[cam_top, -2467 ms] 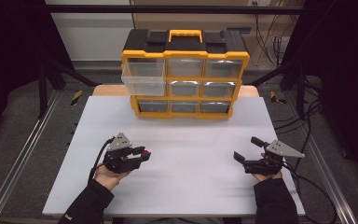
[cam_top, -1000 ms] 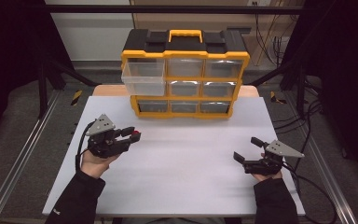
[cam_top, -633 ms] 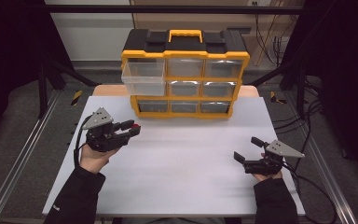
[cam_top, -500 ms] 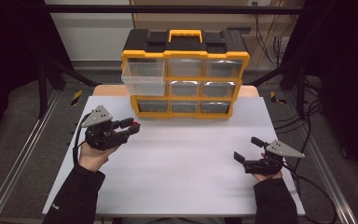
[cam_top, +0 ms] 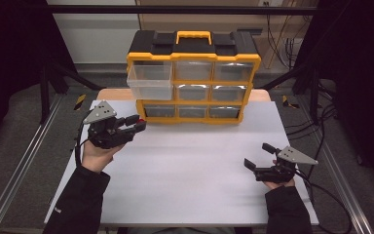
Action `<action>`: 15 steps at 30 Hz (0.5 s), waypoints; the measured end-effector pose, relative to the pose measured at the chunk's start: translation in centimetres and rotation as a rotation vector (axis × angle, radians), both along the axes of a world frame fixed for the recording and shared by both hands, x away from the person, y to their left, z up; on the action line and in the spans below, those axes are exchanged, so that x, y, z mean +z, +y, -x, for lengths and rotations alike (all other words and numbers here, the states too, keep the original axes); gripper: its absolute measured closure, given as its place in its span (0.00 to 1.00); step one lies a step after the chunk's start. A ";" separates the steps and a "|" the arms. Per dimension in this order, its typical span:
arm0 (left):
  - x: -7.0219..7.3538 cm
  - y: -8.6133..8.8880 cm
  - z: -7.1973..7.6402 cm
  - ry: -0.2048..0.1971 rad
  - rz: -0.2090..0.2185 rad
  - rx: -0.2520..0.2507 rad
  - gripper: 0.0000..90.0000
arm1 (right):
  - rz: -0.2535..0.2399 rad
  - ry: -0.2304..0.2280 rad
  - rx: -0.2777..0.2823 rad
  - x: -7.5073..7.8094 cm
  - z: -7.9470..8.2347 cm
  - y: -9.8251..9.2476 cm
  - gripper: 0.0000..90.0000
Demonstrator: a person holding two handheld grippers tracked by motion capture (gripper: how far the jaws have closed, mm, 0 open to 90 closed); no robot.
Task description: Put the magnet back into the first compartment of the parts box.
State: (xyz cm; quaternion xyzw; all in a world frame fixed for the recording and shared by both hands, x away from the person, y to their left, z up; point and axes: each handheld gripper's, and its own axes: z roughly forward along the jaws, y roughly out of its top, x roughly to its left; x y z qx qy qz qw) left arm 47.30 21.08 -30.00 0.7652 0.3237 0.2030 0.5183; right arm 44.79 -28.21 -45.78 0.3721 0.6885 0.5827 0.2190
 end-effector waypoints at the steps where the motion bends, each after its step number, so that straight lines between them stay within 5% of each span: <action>1: 0.1 0.0 -0.1 -0.002 -0.003 0.001 0.69 | 0.000 0.001 0.001 0.0 0.0 0.0 0.01; 15: 2.3 -0.7 -0.5 -0.030 -0.019 0.000 0.69 | -0.002 0.001 0.000 0.0 0.0 0.0 0.01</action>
